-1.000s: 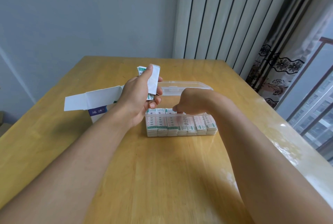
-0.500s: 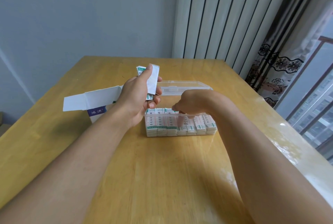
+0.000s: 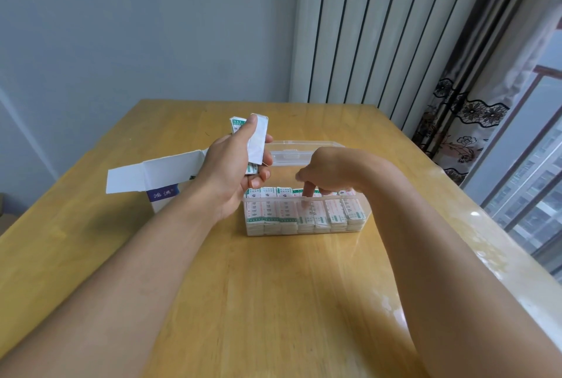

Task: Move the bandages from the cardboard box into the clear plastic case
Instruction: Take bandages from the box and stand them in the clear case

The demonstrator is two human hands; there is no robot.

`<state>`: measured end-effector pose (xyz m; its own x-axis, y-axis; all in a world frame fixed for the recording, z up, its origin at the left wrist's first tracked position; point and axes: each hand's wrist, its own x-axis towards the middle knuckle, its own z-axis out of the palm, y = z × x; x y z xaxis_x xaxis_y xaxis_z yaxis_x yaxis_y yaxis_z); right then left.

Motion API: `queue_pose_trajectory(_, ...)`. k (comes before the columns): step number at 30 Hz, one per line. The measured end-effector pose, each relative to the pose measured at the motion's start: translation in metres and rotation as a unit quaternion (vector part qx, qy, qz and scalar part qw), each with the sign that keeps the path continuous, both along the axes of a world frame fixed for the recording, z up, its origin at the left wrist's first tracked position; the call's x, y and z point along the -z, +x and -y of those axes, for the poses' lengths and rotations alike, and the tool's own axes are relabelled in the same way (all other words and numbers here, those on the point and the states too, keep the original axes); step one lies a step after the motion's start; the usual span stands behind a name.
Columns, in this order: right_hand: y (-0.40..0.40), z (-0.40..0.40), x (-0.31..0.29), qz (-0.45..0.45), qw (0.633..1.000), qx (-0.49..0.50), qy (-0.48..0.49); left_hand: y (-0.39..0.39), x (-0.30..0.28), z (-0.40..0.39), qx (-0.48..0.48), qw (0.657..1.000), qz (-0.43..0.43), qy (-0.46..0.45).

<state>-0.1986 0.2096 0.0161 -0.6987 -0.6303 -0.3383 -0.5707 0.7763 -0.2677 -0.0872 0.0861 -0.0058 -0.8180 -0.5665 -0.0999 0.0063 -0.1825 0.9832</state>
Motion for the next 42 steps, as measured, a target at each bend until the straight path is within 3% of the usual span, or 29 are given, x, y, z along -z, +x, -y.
queue_pose_trajectory(4, -0.007, -0.012, -0.017, -0.049, 0.988, 0.038, -0.144, 0.001, -0.002, 0.001, 0.025, 1.000, -0.004, 0.006)
queue_pose_trajectory(8, -0.004, -0.009, -0.023, -0.120, 0.931, 0.043, -0.343, 0.003, -0.005, -0.002, 0.060, 0.998, 0.004, -0.002)
queue_pose_trajectory(12, 0.004, -0.003, -0.020, -0.100, 0.928, -0.003, -0.359, 0.007, -0.007, -0.004, 0.114, 0.993, 0.008, -0.016)
queue_pose_trajectory(16, -0.002, -0.003, -0.017, -0.107, 0.913, 0.006, -0.394, 0.007, -0.010, -0.005, 0.152, 0.988, 0.008, 0.028)
queue_pose_trajectory(20, -0.003, -0.007, -0.024, -0.107, 0.836, 0.051, -0.536, 0.008, -0.012, -0.002, 0.137, 0.984, -0.002, 0.115)
queue_pose_trajectory(22, 0.003, -0.007, -0.028, -0.135, 0.804, 0.020, -0.578, 0.009, -0.012, 0.001, 0.126, 0.980, -0.009, 0.153)
queue_pose_trajectory(24, 0.011, -0.005, -0.030, -0.171, 0.814, -0.057, -0.552, 0.009, -0.011, 0.003, 0.128, 0.977, -0.016, 0.172)
queue_pose_trajectory(27, 0.018, -0.003, -0.028, -0.210, 0.898, -0.171, -0.348, 0.008, -0.009, 0.004, 0.132, 0.975, -0.029, 0.174)
queue_pose_trajectory(29, 0.021, -0.003, -0.030, -0.166, 0.922, -0.204, -0.282, 0.008, -0.009, 0.005, 0.111, 0.980, -0.030, 0.161)
queue_pose_trajectory(31, 0.024, -0.003, -0.032, -0.158, 0.913, -0.189, -0.325, 0.008, -0.008, 0.006, 0.096, 0.986, -0.024, 0.138)
queue_pose_trajectory(34, 0.020, -0.005, -0.035, -0.214, 0.891, -0.105, -0.386, 0.008, -0.010, 0.005, 0.094, 0.990, -0.007, 0.103)
queue_pose_trajectory(36, 0.016, -0.006, -0.033, -0.199, 0.895, -0.071, -0.392, 0.007, -0.010, 0.003, 0.107, 0.992, 0.011, 0.059)
queue_pose_trajectory(42, 0.017, -0.002, -0.028, -0.116, 0.925, -0.123, -0.339, 0.004, -0.006, -0.005, 0.167, 0.985, 0.020, -0.034)
